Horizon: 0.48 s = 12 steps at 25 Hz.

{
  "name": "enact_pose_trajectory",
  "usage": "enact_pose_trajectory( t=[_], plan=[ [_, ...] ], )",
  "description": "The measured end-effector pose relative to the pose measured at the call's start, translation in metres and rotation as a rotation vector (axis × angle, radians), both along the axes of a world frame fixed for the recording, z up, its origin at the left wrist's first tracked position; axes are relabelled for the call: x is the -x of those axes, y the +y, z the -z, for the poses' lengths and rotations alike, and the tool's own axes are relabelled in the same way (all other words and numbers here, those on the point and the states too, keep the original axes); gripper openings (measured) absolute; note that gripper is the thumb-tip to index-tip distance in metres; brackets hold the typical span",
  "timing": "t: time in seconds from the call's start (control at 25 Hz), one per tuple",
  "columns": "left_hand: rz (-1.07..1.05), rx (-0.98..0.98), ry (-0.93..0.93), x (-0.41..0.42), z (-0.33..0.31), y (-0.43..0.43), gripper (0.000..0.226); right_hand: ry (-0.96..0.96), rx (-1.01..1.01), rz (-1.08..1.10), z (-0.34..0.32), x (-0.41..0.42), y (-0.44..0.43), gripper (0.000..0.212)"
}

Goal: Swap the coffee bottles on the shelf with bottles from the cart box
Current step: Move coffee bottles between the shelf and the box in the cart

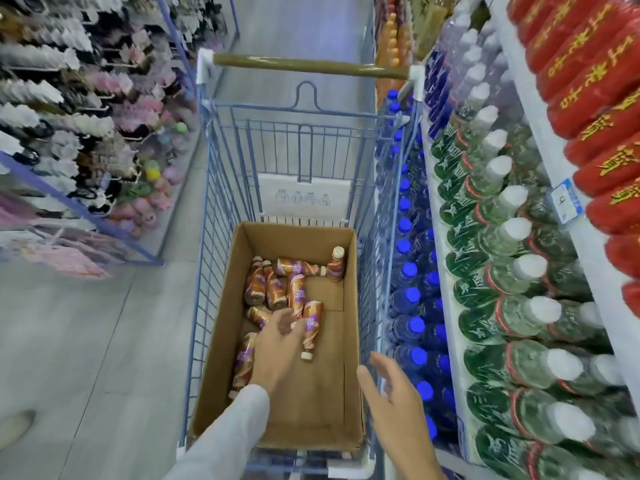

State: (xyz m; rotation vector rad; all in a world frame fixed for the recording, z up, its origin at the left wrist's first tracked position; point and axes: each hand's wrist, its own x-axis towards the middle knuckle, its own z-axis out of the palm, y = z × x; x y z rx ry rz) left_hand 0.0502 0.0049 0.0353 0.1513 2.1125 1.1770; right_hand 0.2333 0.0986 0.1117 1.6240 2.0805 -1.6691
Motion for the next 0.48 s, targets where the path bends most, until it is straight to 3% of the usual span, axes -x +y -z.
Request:
enact_pose_trajectory(
  t=[0.2, 0.32, 0.36, 0.44, 0.48],
  plan=[
    [0.081, 0.07, -0.057, 0.052, 0.121, 0.095, 0.049, -0.008, 0.026, 0.159, 0.043, 0.033, 0.014, 0.026],
    [0.137, 0.038, -0.023, 0.084, 0.19, 0.15, 0.058, -0.022, -0.038, 0.227, 0.064, 0.043, 0.006, 0.034],
    [0.166, 0.041, -0.006, 0.093, 0.214, 0.167, 0.057, 0.0, 0.034, 0.273, 0.068, 0.051, 0.008, 0.043],
    [0.22, 0.077, 0.067, 0.106, 0.259, 0.189, 0.062, 0.045, 0.265, 0.169, 0.085, 0.039, 0.012, 0.105],
    [0.243, 0.105, 0.097, 0.109, 0.277, 0.197, 0.069, 0.065, 0.357, 0.253, 0.093, 0.031, 0.014, 0.113]
  ],
)
